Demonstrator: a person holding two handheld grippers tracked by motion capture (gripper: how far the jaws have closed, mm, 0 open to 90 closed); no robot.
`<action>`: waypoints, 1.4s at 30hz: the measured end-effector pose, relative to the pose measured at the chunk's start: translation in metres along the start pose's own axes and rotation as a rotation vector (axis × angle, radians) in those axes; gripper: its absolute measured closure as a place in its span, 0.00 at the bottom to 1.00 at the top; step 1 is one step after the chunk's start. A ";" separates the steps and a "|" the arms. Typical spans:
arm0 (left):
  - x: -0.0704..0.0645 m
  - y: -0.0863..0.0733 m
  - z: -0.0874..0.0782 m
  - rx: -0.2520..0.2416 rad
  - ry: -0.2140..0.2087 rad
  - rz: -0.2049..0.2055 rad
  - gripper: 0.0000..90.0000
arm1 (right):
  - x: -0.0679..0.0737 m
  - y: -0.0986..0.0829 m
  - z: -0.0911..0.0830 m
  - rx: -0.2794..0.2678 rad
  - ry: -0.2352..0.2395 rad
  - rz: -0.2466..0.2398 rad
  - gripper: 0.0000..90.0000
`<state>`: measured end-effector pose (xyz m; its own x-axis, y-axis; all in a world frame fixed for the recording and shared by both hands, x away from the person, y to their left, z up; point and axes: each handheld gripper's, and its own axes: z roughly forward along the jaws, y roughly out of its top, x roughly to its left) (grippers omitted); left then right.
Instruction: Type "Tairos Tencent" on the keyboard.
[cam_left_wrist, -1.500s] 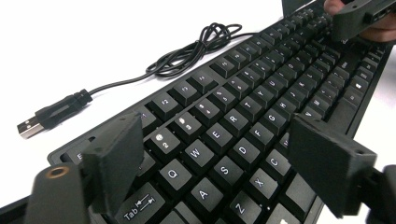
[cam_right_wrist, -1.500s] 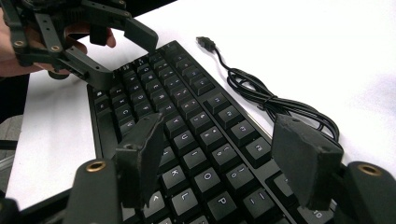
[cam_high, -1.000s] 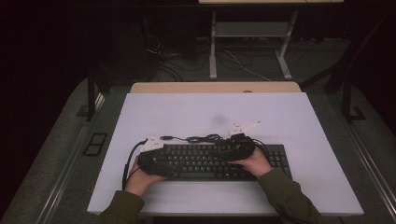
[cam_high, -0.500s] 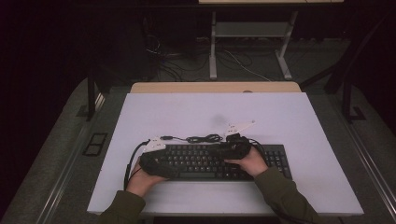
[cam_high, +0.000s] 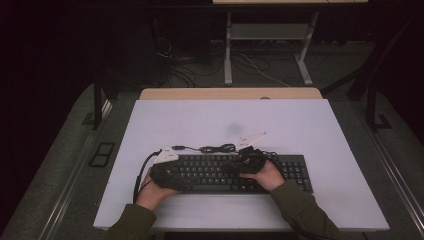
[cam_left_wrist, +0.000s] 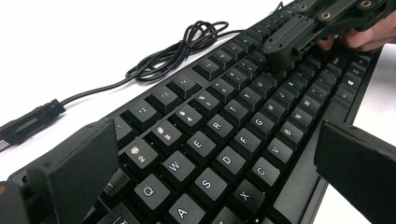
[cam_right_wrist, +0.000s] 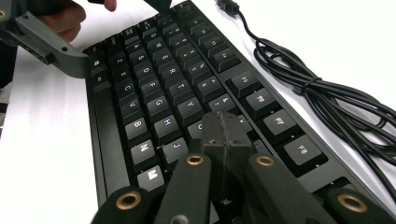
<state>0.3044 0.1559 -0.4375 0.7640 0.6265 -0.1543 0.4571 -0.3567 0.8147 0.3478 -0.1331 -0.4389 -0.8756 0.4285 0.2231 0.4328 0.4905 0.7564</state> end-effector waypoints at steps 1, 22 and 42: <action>0.000 0.000 0.000 0.002 0.000 0.001 0.00 | 0.000 0.000 0.000 0.002 0.001 -0.002 0.99; 0.000 -0.001 0.001 0.008 0.000 0.000 0.00 | 0.000 -0.002 0.002 0.030 -0.001 0.001 0.99; 0.000 0.003 -0.003 -0.014 0.012 0.012 0.00 | 0.000 0.003 -0.008 -0.002 -0.013 0.011 0.92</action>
<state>0.3048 0.1570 -0.4334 0.7637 0.6307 -0.1377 0.4415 -0.3546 0.8242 0.3470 -0.1378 -0.4315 -0.8680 0.4437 0.2231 0.4417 0.4843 0.7552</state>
